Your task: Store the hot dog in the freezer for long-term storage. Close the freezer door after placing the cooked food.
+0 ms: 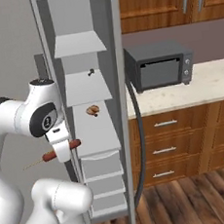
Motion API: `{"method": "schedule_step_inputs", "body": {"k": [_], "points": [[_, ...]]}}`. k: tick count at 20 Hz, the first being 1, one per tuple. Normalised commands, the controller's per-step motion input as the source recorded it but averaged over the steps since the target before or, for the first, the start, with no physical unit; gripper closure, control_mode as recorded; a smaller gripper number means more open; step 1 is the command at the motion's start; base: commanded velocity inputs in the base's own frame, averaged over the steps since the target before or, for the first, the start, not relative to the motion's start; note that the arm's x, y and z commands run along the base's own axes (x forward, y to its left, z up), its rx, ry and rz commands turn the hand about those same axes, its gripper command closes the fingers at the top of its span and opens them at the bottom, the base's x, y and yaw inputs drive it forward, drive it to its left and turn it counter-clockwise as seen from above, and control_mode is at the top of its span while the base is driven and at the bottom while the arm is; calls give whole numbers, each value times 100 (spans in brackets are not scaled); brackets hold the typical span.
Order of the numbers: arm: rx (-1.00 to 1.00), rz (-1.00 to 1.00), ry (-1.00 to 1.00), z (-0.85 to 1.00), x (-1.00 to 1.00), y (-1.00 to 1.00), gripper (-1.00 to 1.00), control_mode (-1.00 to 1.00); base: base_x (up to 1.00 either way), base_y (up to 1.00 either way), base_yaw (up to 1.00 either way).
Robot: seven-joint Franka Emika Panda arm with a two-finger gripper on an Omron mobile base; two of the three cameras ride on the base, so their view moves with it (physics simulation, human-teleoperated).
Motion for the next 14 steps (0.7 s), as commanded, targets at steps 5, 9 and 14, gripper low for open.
{"method": "schedule_step_inputs", "body": {"k": [5, 9, 14], "points": [[0, 0, 0, 0, 0, 0, 100, 100, 40, -15, 17], [0, 0, 0, 0, 0, 0, 100, 100, 1, 0, 10], [0, 0, 0, 0, 0, 0, 100, 100, 16, -27, 16]]}}
